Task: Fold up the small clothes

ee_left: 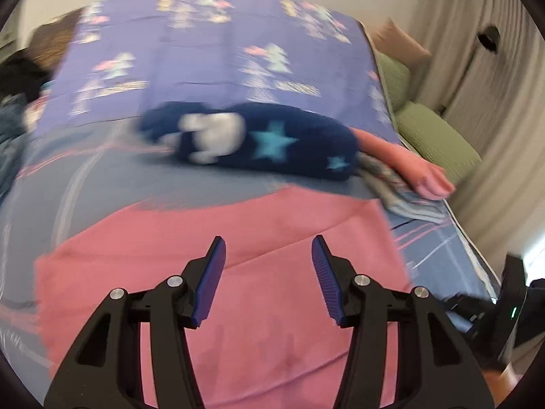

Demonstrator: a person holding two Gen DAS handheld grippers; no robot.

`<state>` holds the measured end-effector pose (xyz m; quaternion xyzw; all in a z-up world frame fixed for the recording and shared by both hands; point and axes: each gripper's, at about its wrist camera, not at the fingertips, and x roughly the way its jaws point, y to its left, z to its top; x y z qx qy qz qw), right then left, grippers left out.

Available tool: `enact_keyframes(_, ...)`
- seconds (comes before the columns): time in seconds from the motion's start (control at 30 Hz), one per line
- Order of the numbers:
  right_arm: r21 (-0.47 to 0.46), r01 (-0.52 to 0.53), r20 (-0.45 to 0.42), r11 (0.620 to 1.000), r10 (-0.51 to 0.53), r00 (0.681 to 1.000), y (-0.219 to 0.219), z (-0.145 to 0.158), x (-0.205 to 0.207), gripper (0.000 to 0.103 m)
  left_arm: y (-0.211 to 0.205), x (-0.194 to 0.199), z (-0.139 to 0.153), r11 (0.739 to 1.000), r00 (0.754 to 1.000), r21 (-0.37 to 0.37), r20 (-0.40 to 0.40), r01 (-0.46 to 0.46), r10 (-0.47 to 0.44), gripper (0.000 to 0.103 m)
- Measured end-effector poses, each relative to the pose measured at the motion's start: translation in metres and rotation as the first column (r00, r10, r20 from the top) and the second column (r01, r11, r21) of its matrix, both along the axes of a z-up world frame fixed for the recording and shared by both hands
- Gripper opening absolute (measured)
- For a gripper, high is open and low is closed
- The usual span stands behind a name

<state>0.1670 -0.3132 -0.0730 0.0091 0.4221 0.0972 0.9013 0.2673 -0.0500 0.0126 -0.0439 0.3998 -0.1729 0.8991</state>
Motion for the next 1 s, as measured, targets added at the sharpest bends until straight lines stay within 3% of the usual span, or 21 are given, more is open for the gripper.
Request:
enact_keyframes(0.07,0.071,0.002,0.008,0.998,-0.002,1.0,-0.01,-0.002,-0.003,0.014,-0.05,0.026,0.0,0.998,0.998,0.032,-0.035,0.056,-0.055,0.067)
enact_keyframes(0.17,0.212,0.018,-0.017,0.977,-0.015,1.0,-0.029,-0.008,0.0,0.013,-0.11,0.056,-0.012,0.99,0.989,0.071,-0.099,0.121,-0.114,0.069)
enact_keyframes(0.27,0.282,0.019,-0.039,0.959,-0.009,0.999,-0.035,-0.012,0.003,0.013,-0.16,0.082,-0.033,0.975,0.98,0.166,-0.154,0.15,-0.124,0.069)
enact_keyframes(0.37,0.31,0.019,-0.045,0.951,-0.005,0.999,-0.038,-0.013,0.004,0.013,-0.193,0.098,-0.055,0.939,0.967,0.279,-0.212,0.201,-0.144,0.069)
enact_keyframes(0.4,0.312,0.018,-0.045,0.95,-0.004,0.999,-0.038,-0.013,0.004,0.013,-0.202,0.098,-0.061,0.916,0.96,0.327,-0.225,0.234,-0.165,0.064)
enact_keyframes(0.43,0.315,0.018,-0.047,0.949,-0.004,0.999,-0.038,-0.013,0.004,0.013,-0.208,0.097,-0.066,0.893,0.959,0.373,-0.223,0.25,-0.175,0.041)
enact_keyframes(0.47,0.318,0.018,-0.049,0.948,-0.003,0.999,-0.038,-0.013,0.004,0.013,-0.209,0.097,-0.069,0.881,0.957,0.396,-0.227,0.26,-0.181,0.027)
enact_keyframes(0.5,0.319,0.019,-0.05,0.947,-0.003,0.999,-0.038,-0.013,0.004,0.013,-0.211,0.097,-0.069,0.881,0.954,0.39,-0.234,0.27,-0.188,0.003)
enact_keyframes(0.6,0.317,0.022,-0.049,0.948,-0.007,0.999,-0.037,-0.013,0.004,0.012,-0.212,0.1,-0.057,0.897,0.959,0.364,-0.22,0.252,-0.181,0.003)
enact_keyframes(0.67,0.32,0.073,-0.085,0.945,-0.048,0.995,-0.039,-0.014,0.002,0.004,-0.211,0.11,-0.047,0.925,0.966,0.309,-0.2,0.22,-0.163,0.003)
enact_keyframes(0.73,0.41,0.18,-0.179,0.894,-0.114,0.977,-0.049,-0.019,-0.001,0.003,-0.208,0.123,-0.046,0.952,0.966,0.247,-0.225,0.183,-0.127,0.002)
enact_keyframes(0.83,0.455,0.25,-0.229,0.855,-0.159,0.96,-0.055,-0.019,-0.011,0.002,-0.216,0.132,-0.065,0.957,0.96,0.235,-0.257,0.172,-0.11,0.003)
enact_keyframes(0.9,0.45,0.257,-0.228,0.855,-0.168,0.959,-0.054,-0.019,-0.014,0.002,-0.218,0.13,-0.073,0.96,0.965,0.223,-0.235,0.167,-0.113,0.003)
enact_keyframes(0.97,0.41,0.243,-0.215,0.879,-0.165,0.963,-0.049,-0.017,-0.016,0.001,-0.215,0.125,-0.072,0.97,0.971,0.19,-0.212,0.151,-0.11,0.005)
enact_keyframes(1.0,0.398,0.245,-0.212,0.884,-0.171,0.962,-0.048,-0.016,-0.018,0.001,-0.211,0.125,-0.068,0.976,0.969,0.158,-0.222,0.149,-0.112,0.013)
